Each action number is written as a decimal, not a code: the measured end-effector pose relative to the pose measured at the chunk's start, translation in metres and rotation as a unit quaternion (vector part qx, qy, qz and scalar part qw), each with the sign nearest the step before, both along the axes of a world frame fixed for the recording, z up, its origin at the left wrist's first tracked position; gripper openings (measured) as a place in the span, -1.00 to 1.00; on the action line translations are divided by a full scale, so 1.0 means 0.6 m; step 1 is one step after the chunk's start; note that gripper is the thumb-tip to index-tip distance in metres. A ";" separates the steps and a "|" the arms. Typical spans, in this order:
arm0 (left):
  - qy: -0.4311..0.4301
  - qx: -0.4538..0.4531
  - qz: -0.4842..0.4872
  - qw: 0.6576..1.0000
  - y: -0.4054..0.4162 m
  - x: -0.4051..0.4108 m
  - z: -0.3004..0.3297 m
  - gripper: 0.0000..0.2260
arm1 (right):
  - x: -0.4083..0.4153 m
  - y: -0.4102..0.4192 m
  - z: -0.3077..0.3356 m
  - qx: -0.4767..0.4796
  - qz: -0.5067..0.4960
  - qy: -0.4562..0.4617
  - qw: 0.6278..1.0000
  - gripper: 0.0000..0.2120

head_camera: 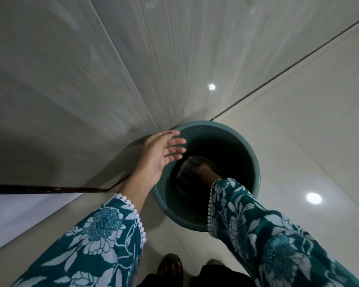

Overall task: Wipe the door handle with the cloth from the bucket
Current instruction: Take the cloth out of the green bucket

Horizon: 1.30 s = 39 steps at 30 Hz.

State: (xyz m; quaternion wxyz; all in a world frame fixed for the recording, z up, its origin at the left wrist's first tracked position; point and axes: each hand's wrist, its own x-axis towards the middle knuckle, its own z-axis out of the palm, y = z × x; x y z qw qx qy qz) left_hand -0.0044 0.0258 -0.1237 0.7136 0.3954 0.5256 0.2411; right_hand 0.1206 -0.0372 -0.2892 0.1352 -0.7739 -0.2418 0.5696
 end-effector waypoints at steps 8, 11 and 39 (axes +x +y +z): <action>0.053 -0.064 0.009 0.997 -0.065 -0.011 0.220 -0.85 | 0.013 -0.048 0.287 0.001 -0.143 0.008 0.990 -0.44; 0.079 -0.062 0.004 0.995 -0.092 -0.027 0.360 -0.88 | 0.016 -0.078 0.464 0.024 -0.170 0.060 0.983 -0.55; 0.259 0.078 0.168 0.948 -0.507 -0.823 0.964 -0.86 | -0.762 -0.282 1.213 0.150 0.310 0.226 0.911 -0.76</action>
